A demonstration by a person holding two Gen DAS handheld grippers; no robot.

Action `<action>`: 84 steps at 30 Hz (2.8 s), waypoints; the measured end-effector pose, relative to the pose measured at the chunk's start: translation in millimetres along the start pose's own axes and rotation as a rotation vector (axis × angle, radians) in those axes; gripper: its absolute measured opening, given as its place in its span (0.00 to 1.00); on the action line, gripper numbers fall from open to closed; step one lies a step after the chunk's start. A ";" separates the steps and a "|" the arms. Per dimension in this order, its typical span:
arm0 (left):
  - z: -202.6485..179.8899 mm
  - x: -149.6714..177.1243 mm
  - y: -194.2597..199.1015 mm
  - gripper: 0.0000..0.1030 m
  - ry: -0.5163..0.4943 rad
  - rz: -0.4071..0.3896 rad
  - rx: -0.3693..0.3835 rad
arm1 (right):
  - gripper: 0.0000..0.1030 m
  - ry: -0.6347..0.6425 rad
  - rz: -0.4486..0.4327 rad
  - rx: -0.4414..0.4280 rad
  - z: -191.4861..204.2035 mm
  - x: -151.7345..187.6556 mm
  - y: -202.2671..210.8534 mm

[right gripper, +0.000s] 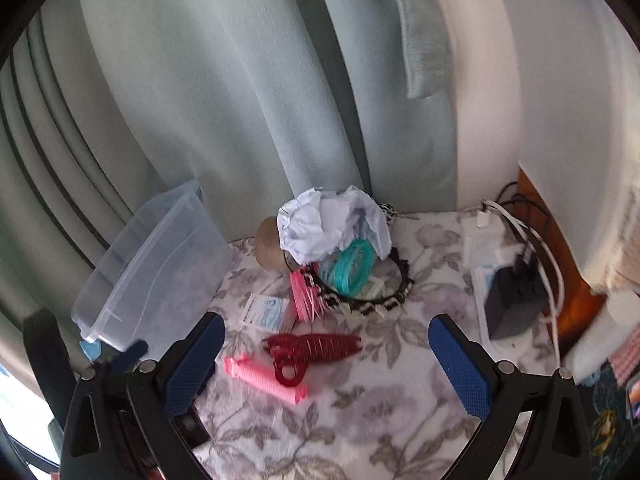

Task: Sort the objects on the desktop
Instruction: 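Close the right gripper on the crumpled white paper while the left tool approaches the red claw clip, then close the left gripper on the red claw clip while the right gripper holds the paper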

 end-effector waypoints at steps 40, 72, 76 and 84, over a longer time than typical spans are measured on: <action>-58.2 33.8 -60.0 0.50 -0.056 0.121 0.173 | 0.50 -0.112 0.079 -0.153 -1.0 -39.0 -70.0; -54.4 51.6 -48.9 0.34 -0.085 0.119 0.015 | 0.50 -0.159 0.052 -0.260 -13.4 -32.1 -46.3; -51.7 49.8 -42.3 0.34 -0.062 0.107 0.031 | 0.50 -0.167 0.046 -0.259 -12.9 -31.7 -39.2; -54.8 40.4 -22.0 0.34 -0.028 0.067 0.071 | 0.50 -0.160 0.021 -0.252 0.8 -33.9 -10.1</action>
Point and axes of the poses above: each gripper's, at about its wrist camera, not at the fingertips, and y roughly against the way its jaws point, z to its left, x to its underside, the point moved 10 cm from there along -y, roughly the way its jaws point, and after that the axes turned 7 degrees about x, right-handed, at the moved point
